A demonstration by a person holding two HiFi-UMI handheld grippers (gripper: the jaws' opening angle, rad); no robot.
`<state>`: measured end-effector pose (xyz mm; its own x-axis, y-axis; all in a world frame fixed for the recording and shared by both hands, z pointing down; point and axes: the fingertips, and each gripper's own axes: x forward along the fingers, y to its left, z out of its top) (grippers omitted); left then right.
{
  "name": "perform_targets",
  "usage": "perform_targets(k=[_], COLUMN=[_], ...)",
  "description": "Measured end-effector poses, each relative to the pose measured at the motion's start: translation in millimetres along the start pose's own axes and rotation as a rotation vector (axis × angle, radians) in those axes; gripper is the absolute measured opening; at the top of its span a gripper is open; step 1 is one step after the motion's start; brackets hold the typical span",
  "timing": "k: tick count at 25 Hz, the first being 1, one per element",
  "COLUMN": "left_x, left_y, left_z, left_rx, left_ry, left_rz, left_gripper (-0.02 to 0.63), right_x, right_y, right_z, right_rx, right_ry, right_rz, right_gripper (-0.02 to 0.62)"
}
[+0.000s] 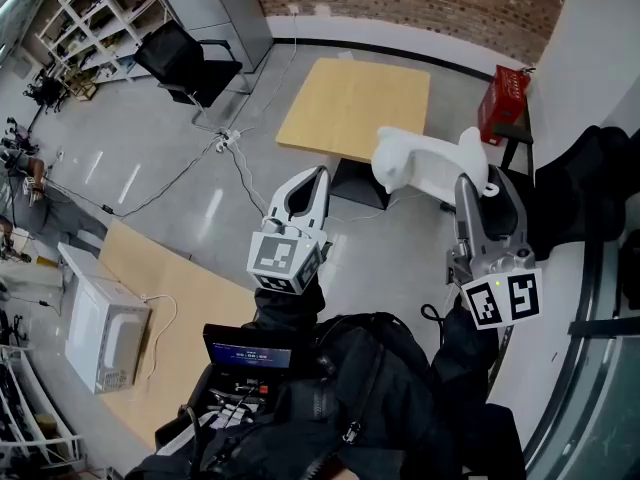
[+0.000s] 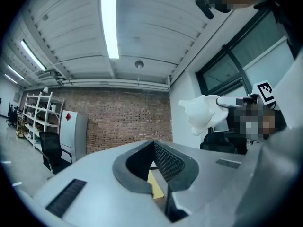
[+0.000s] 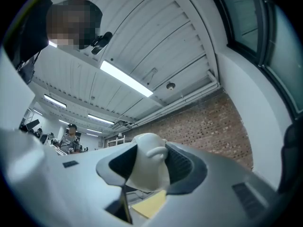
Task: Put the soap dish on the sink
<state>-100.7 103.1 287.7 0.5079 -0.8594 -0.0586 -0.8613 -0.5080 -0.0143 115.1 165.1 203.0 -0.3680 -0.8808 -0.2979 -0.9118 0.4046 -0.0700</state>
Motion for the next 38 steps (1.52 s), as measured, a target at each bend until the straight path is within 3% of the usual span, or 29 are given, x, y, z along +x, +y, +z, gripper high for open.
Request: perform_targets(k=[15,24,38], left_x=[0.1,7.3,111.4], left_y=[-29.2,-20.0,42.7], left_z=[-20.0,-36.2,-52.6], left_rx=[-0.013,-0.029,-0.043], left_ry=[0.039,0.069,0.051], left_rz=[0.027,0.049,0.008], left_gripper=[0.003,0.003,0.003], right_x=[-18.7,-5.3,95.8], right_y=[-16.8,-23.4,-61.9], right_z=[-14.3,-29.3,-64.9], right_rx=[0.082,0.101,0.091], right_ry=[0.015,0.032,0.038], right_rz=[0.055,0.069,0.045], right_gripper=[0.192,0.192,0.192])
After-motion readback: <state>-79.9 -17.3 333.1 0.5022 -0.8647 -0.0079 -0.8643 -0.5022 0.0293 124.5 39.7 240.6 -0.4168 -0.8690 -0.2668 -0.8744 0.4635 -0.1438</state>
